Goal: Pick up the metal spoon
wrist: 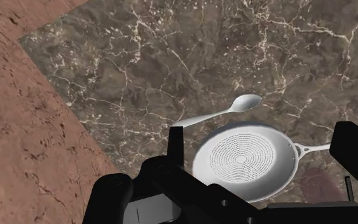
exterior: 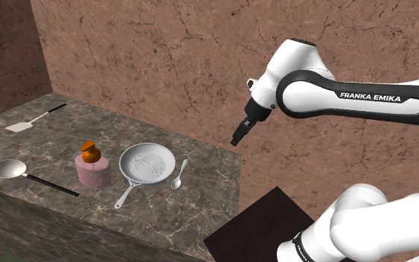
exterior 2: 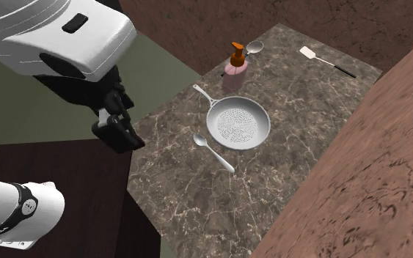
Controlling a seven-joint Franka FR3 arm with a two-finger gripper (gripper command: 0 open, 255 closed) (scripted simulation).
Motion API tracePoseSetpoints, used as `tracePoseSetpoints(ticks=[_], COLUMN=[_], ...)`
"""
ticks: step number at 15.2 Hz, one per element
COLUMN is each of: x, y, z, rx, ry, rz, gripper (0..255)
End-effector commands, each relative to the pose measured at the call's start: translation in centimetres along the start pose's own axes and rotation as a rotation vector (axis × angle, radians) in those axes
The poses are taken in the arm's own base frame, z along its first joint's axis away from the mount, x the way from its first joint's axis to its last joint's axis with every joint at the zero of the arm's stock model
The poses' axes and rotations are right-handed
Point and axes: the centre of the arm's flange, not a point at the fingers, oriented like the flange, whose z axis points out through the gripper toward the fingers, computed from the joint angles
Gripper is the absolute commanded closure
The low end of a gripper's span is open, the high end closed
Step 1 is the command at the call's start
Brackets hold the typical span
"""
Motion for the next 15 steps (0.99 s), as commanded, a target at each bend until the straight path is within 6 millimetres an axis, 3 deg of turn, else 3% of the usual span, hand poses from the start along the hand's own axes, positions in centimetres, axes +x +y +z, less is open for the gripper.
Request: tracePoseSetpoints(ticks=[1,15], x=[1.3,8.3], y=[-0.4,-4.9], z=[2.3,18.6], rx=[0.002,0.015], ry=[0.005,0.025], rz=[-0.027,-0.211], gripper=[0,0])
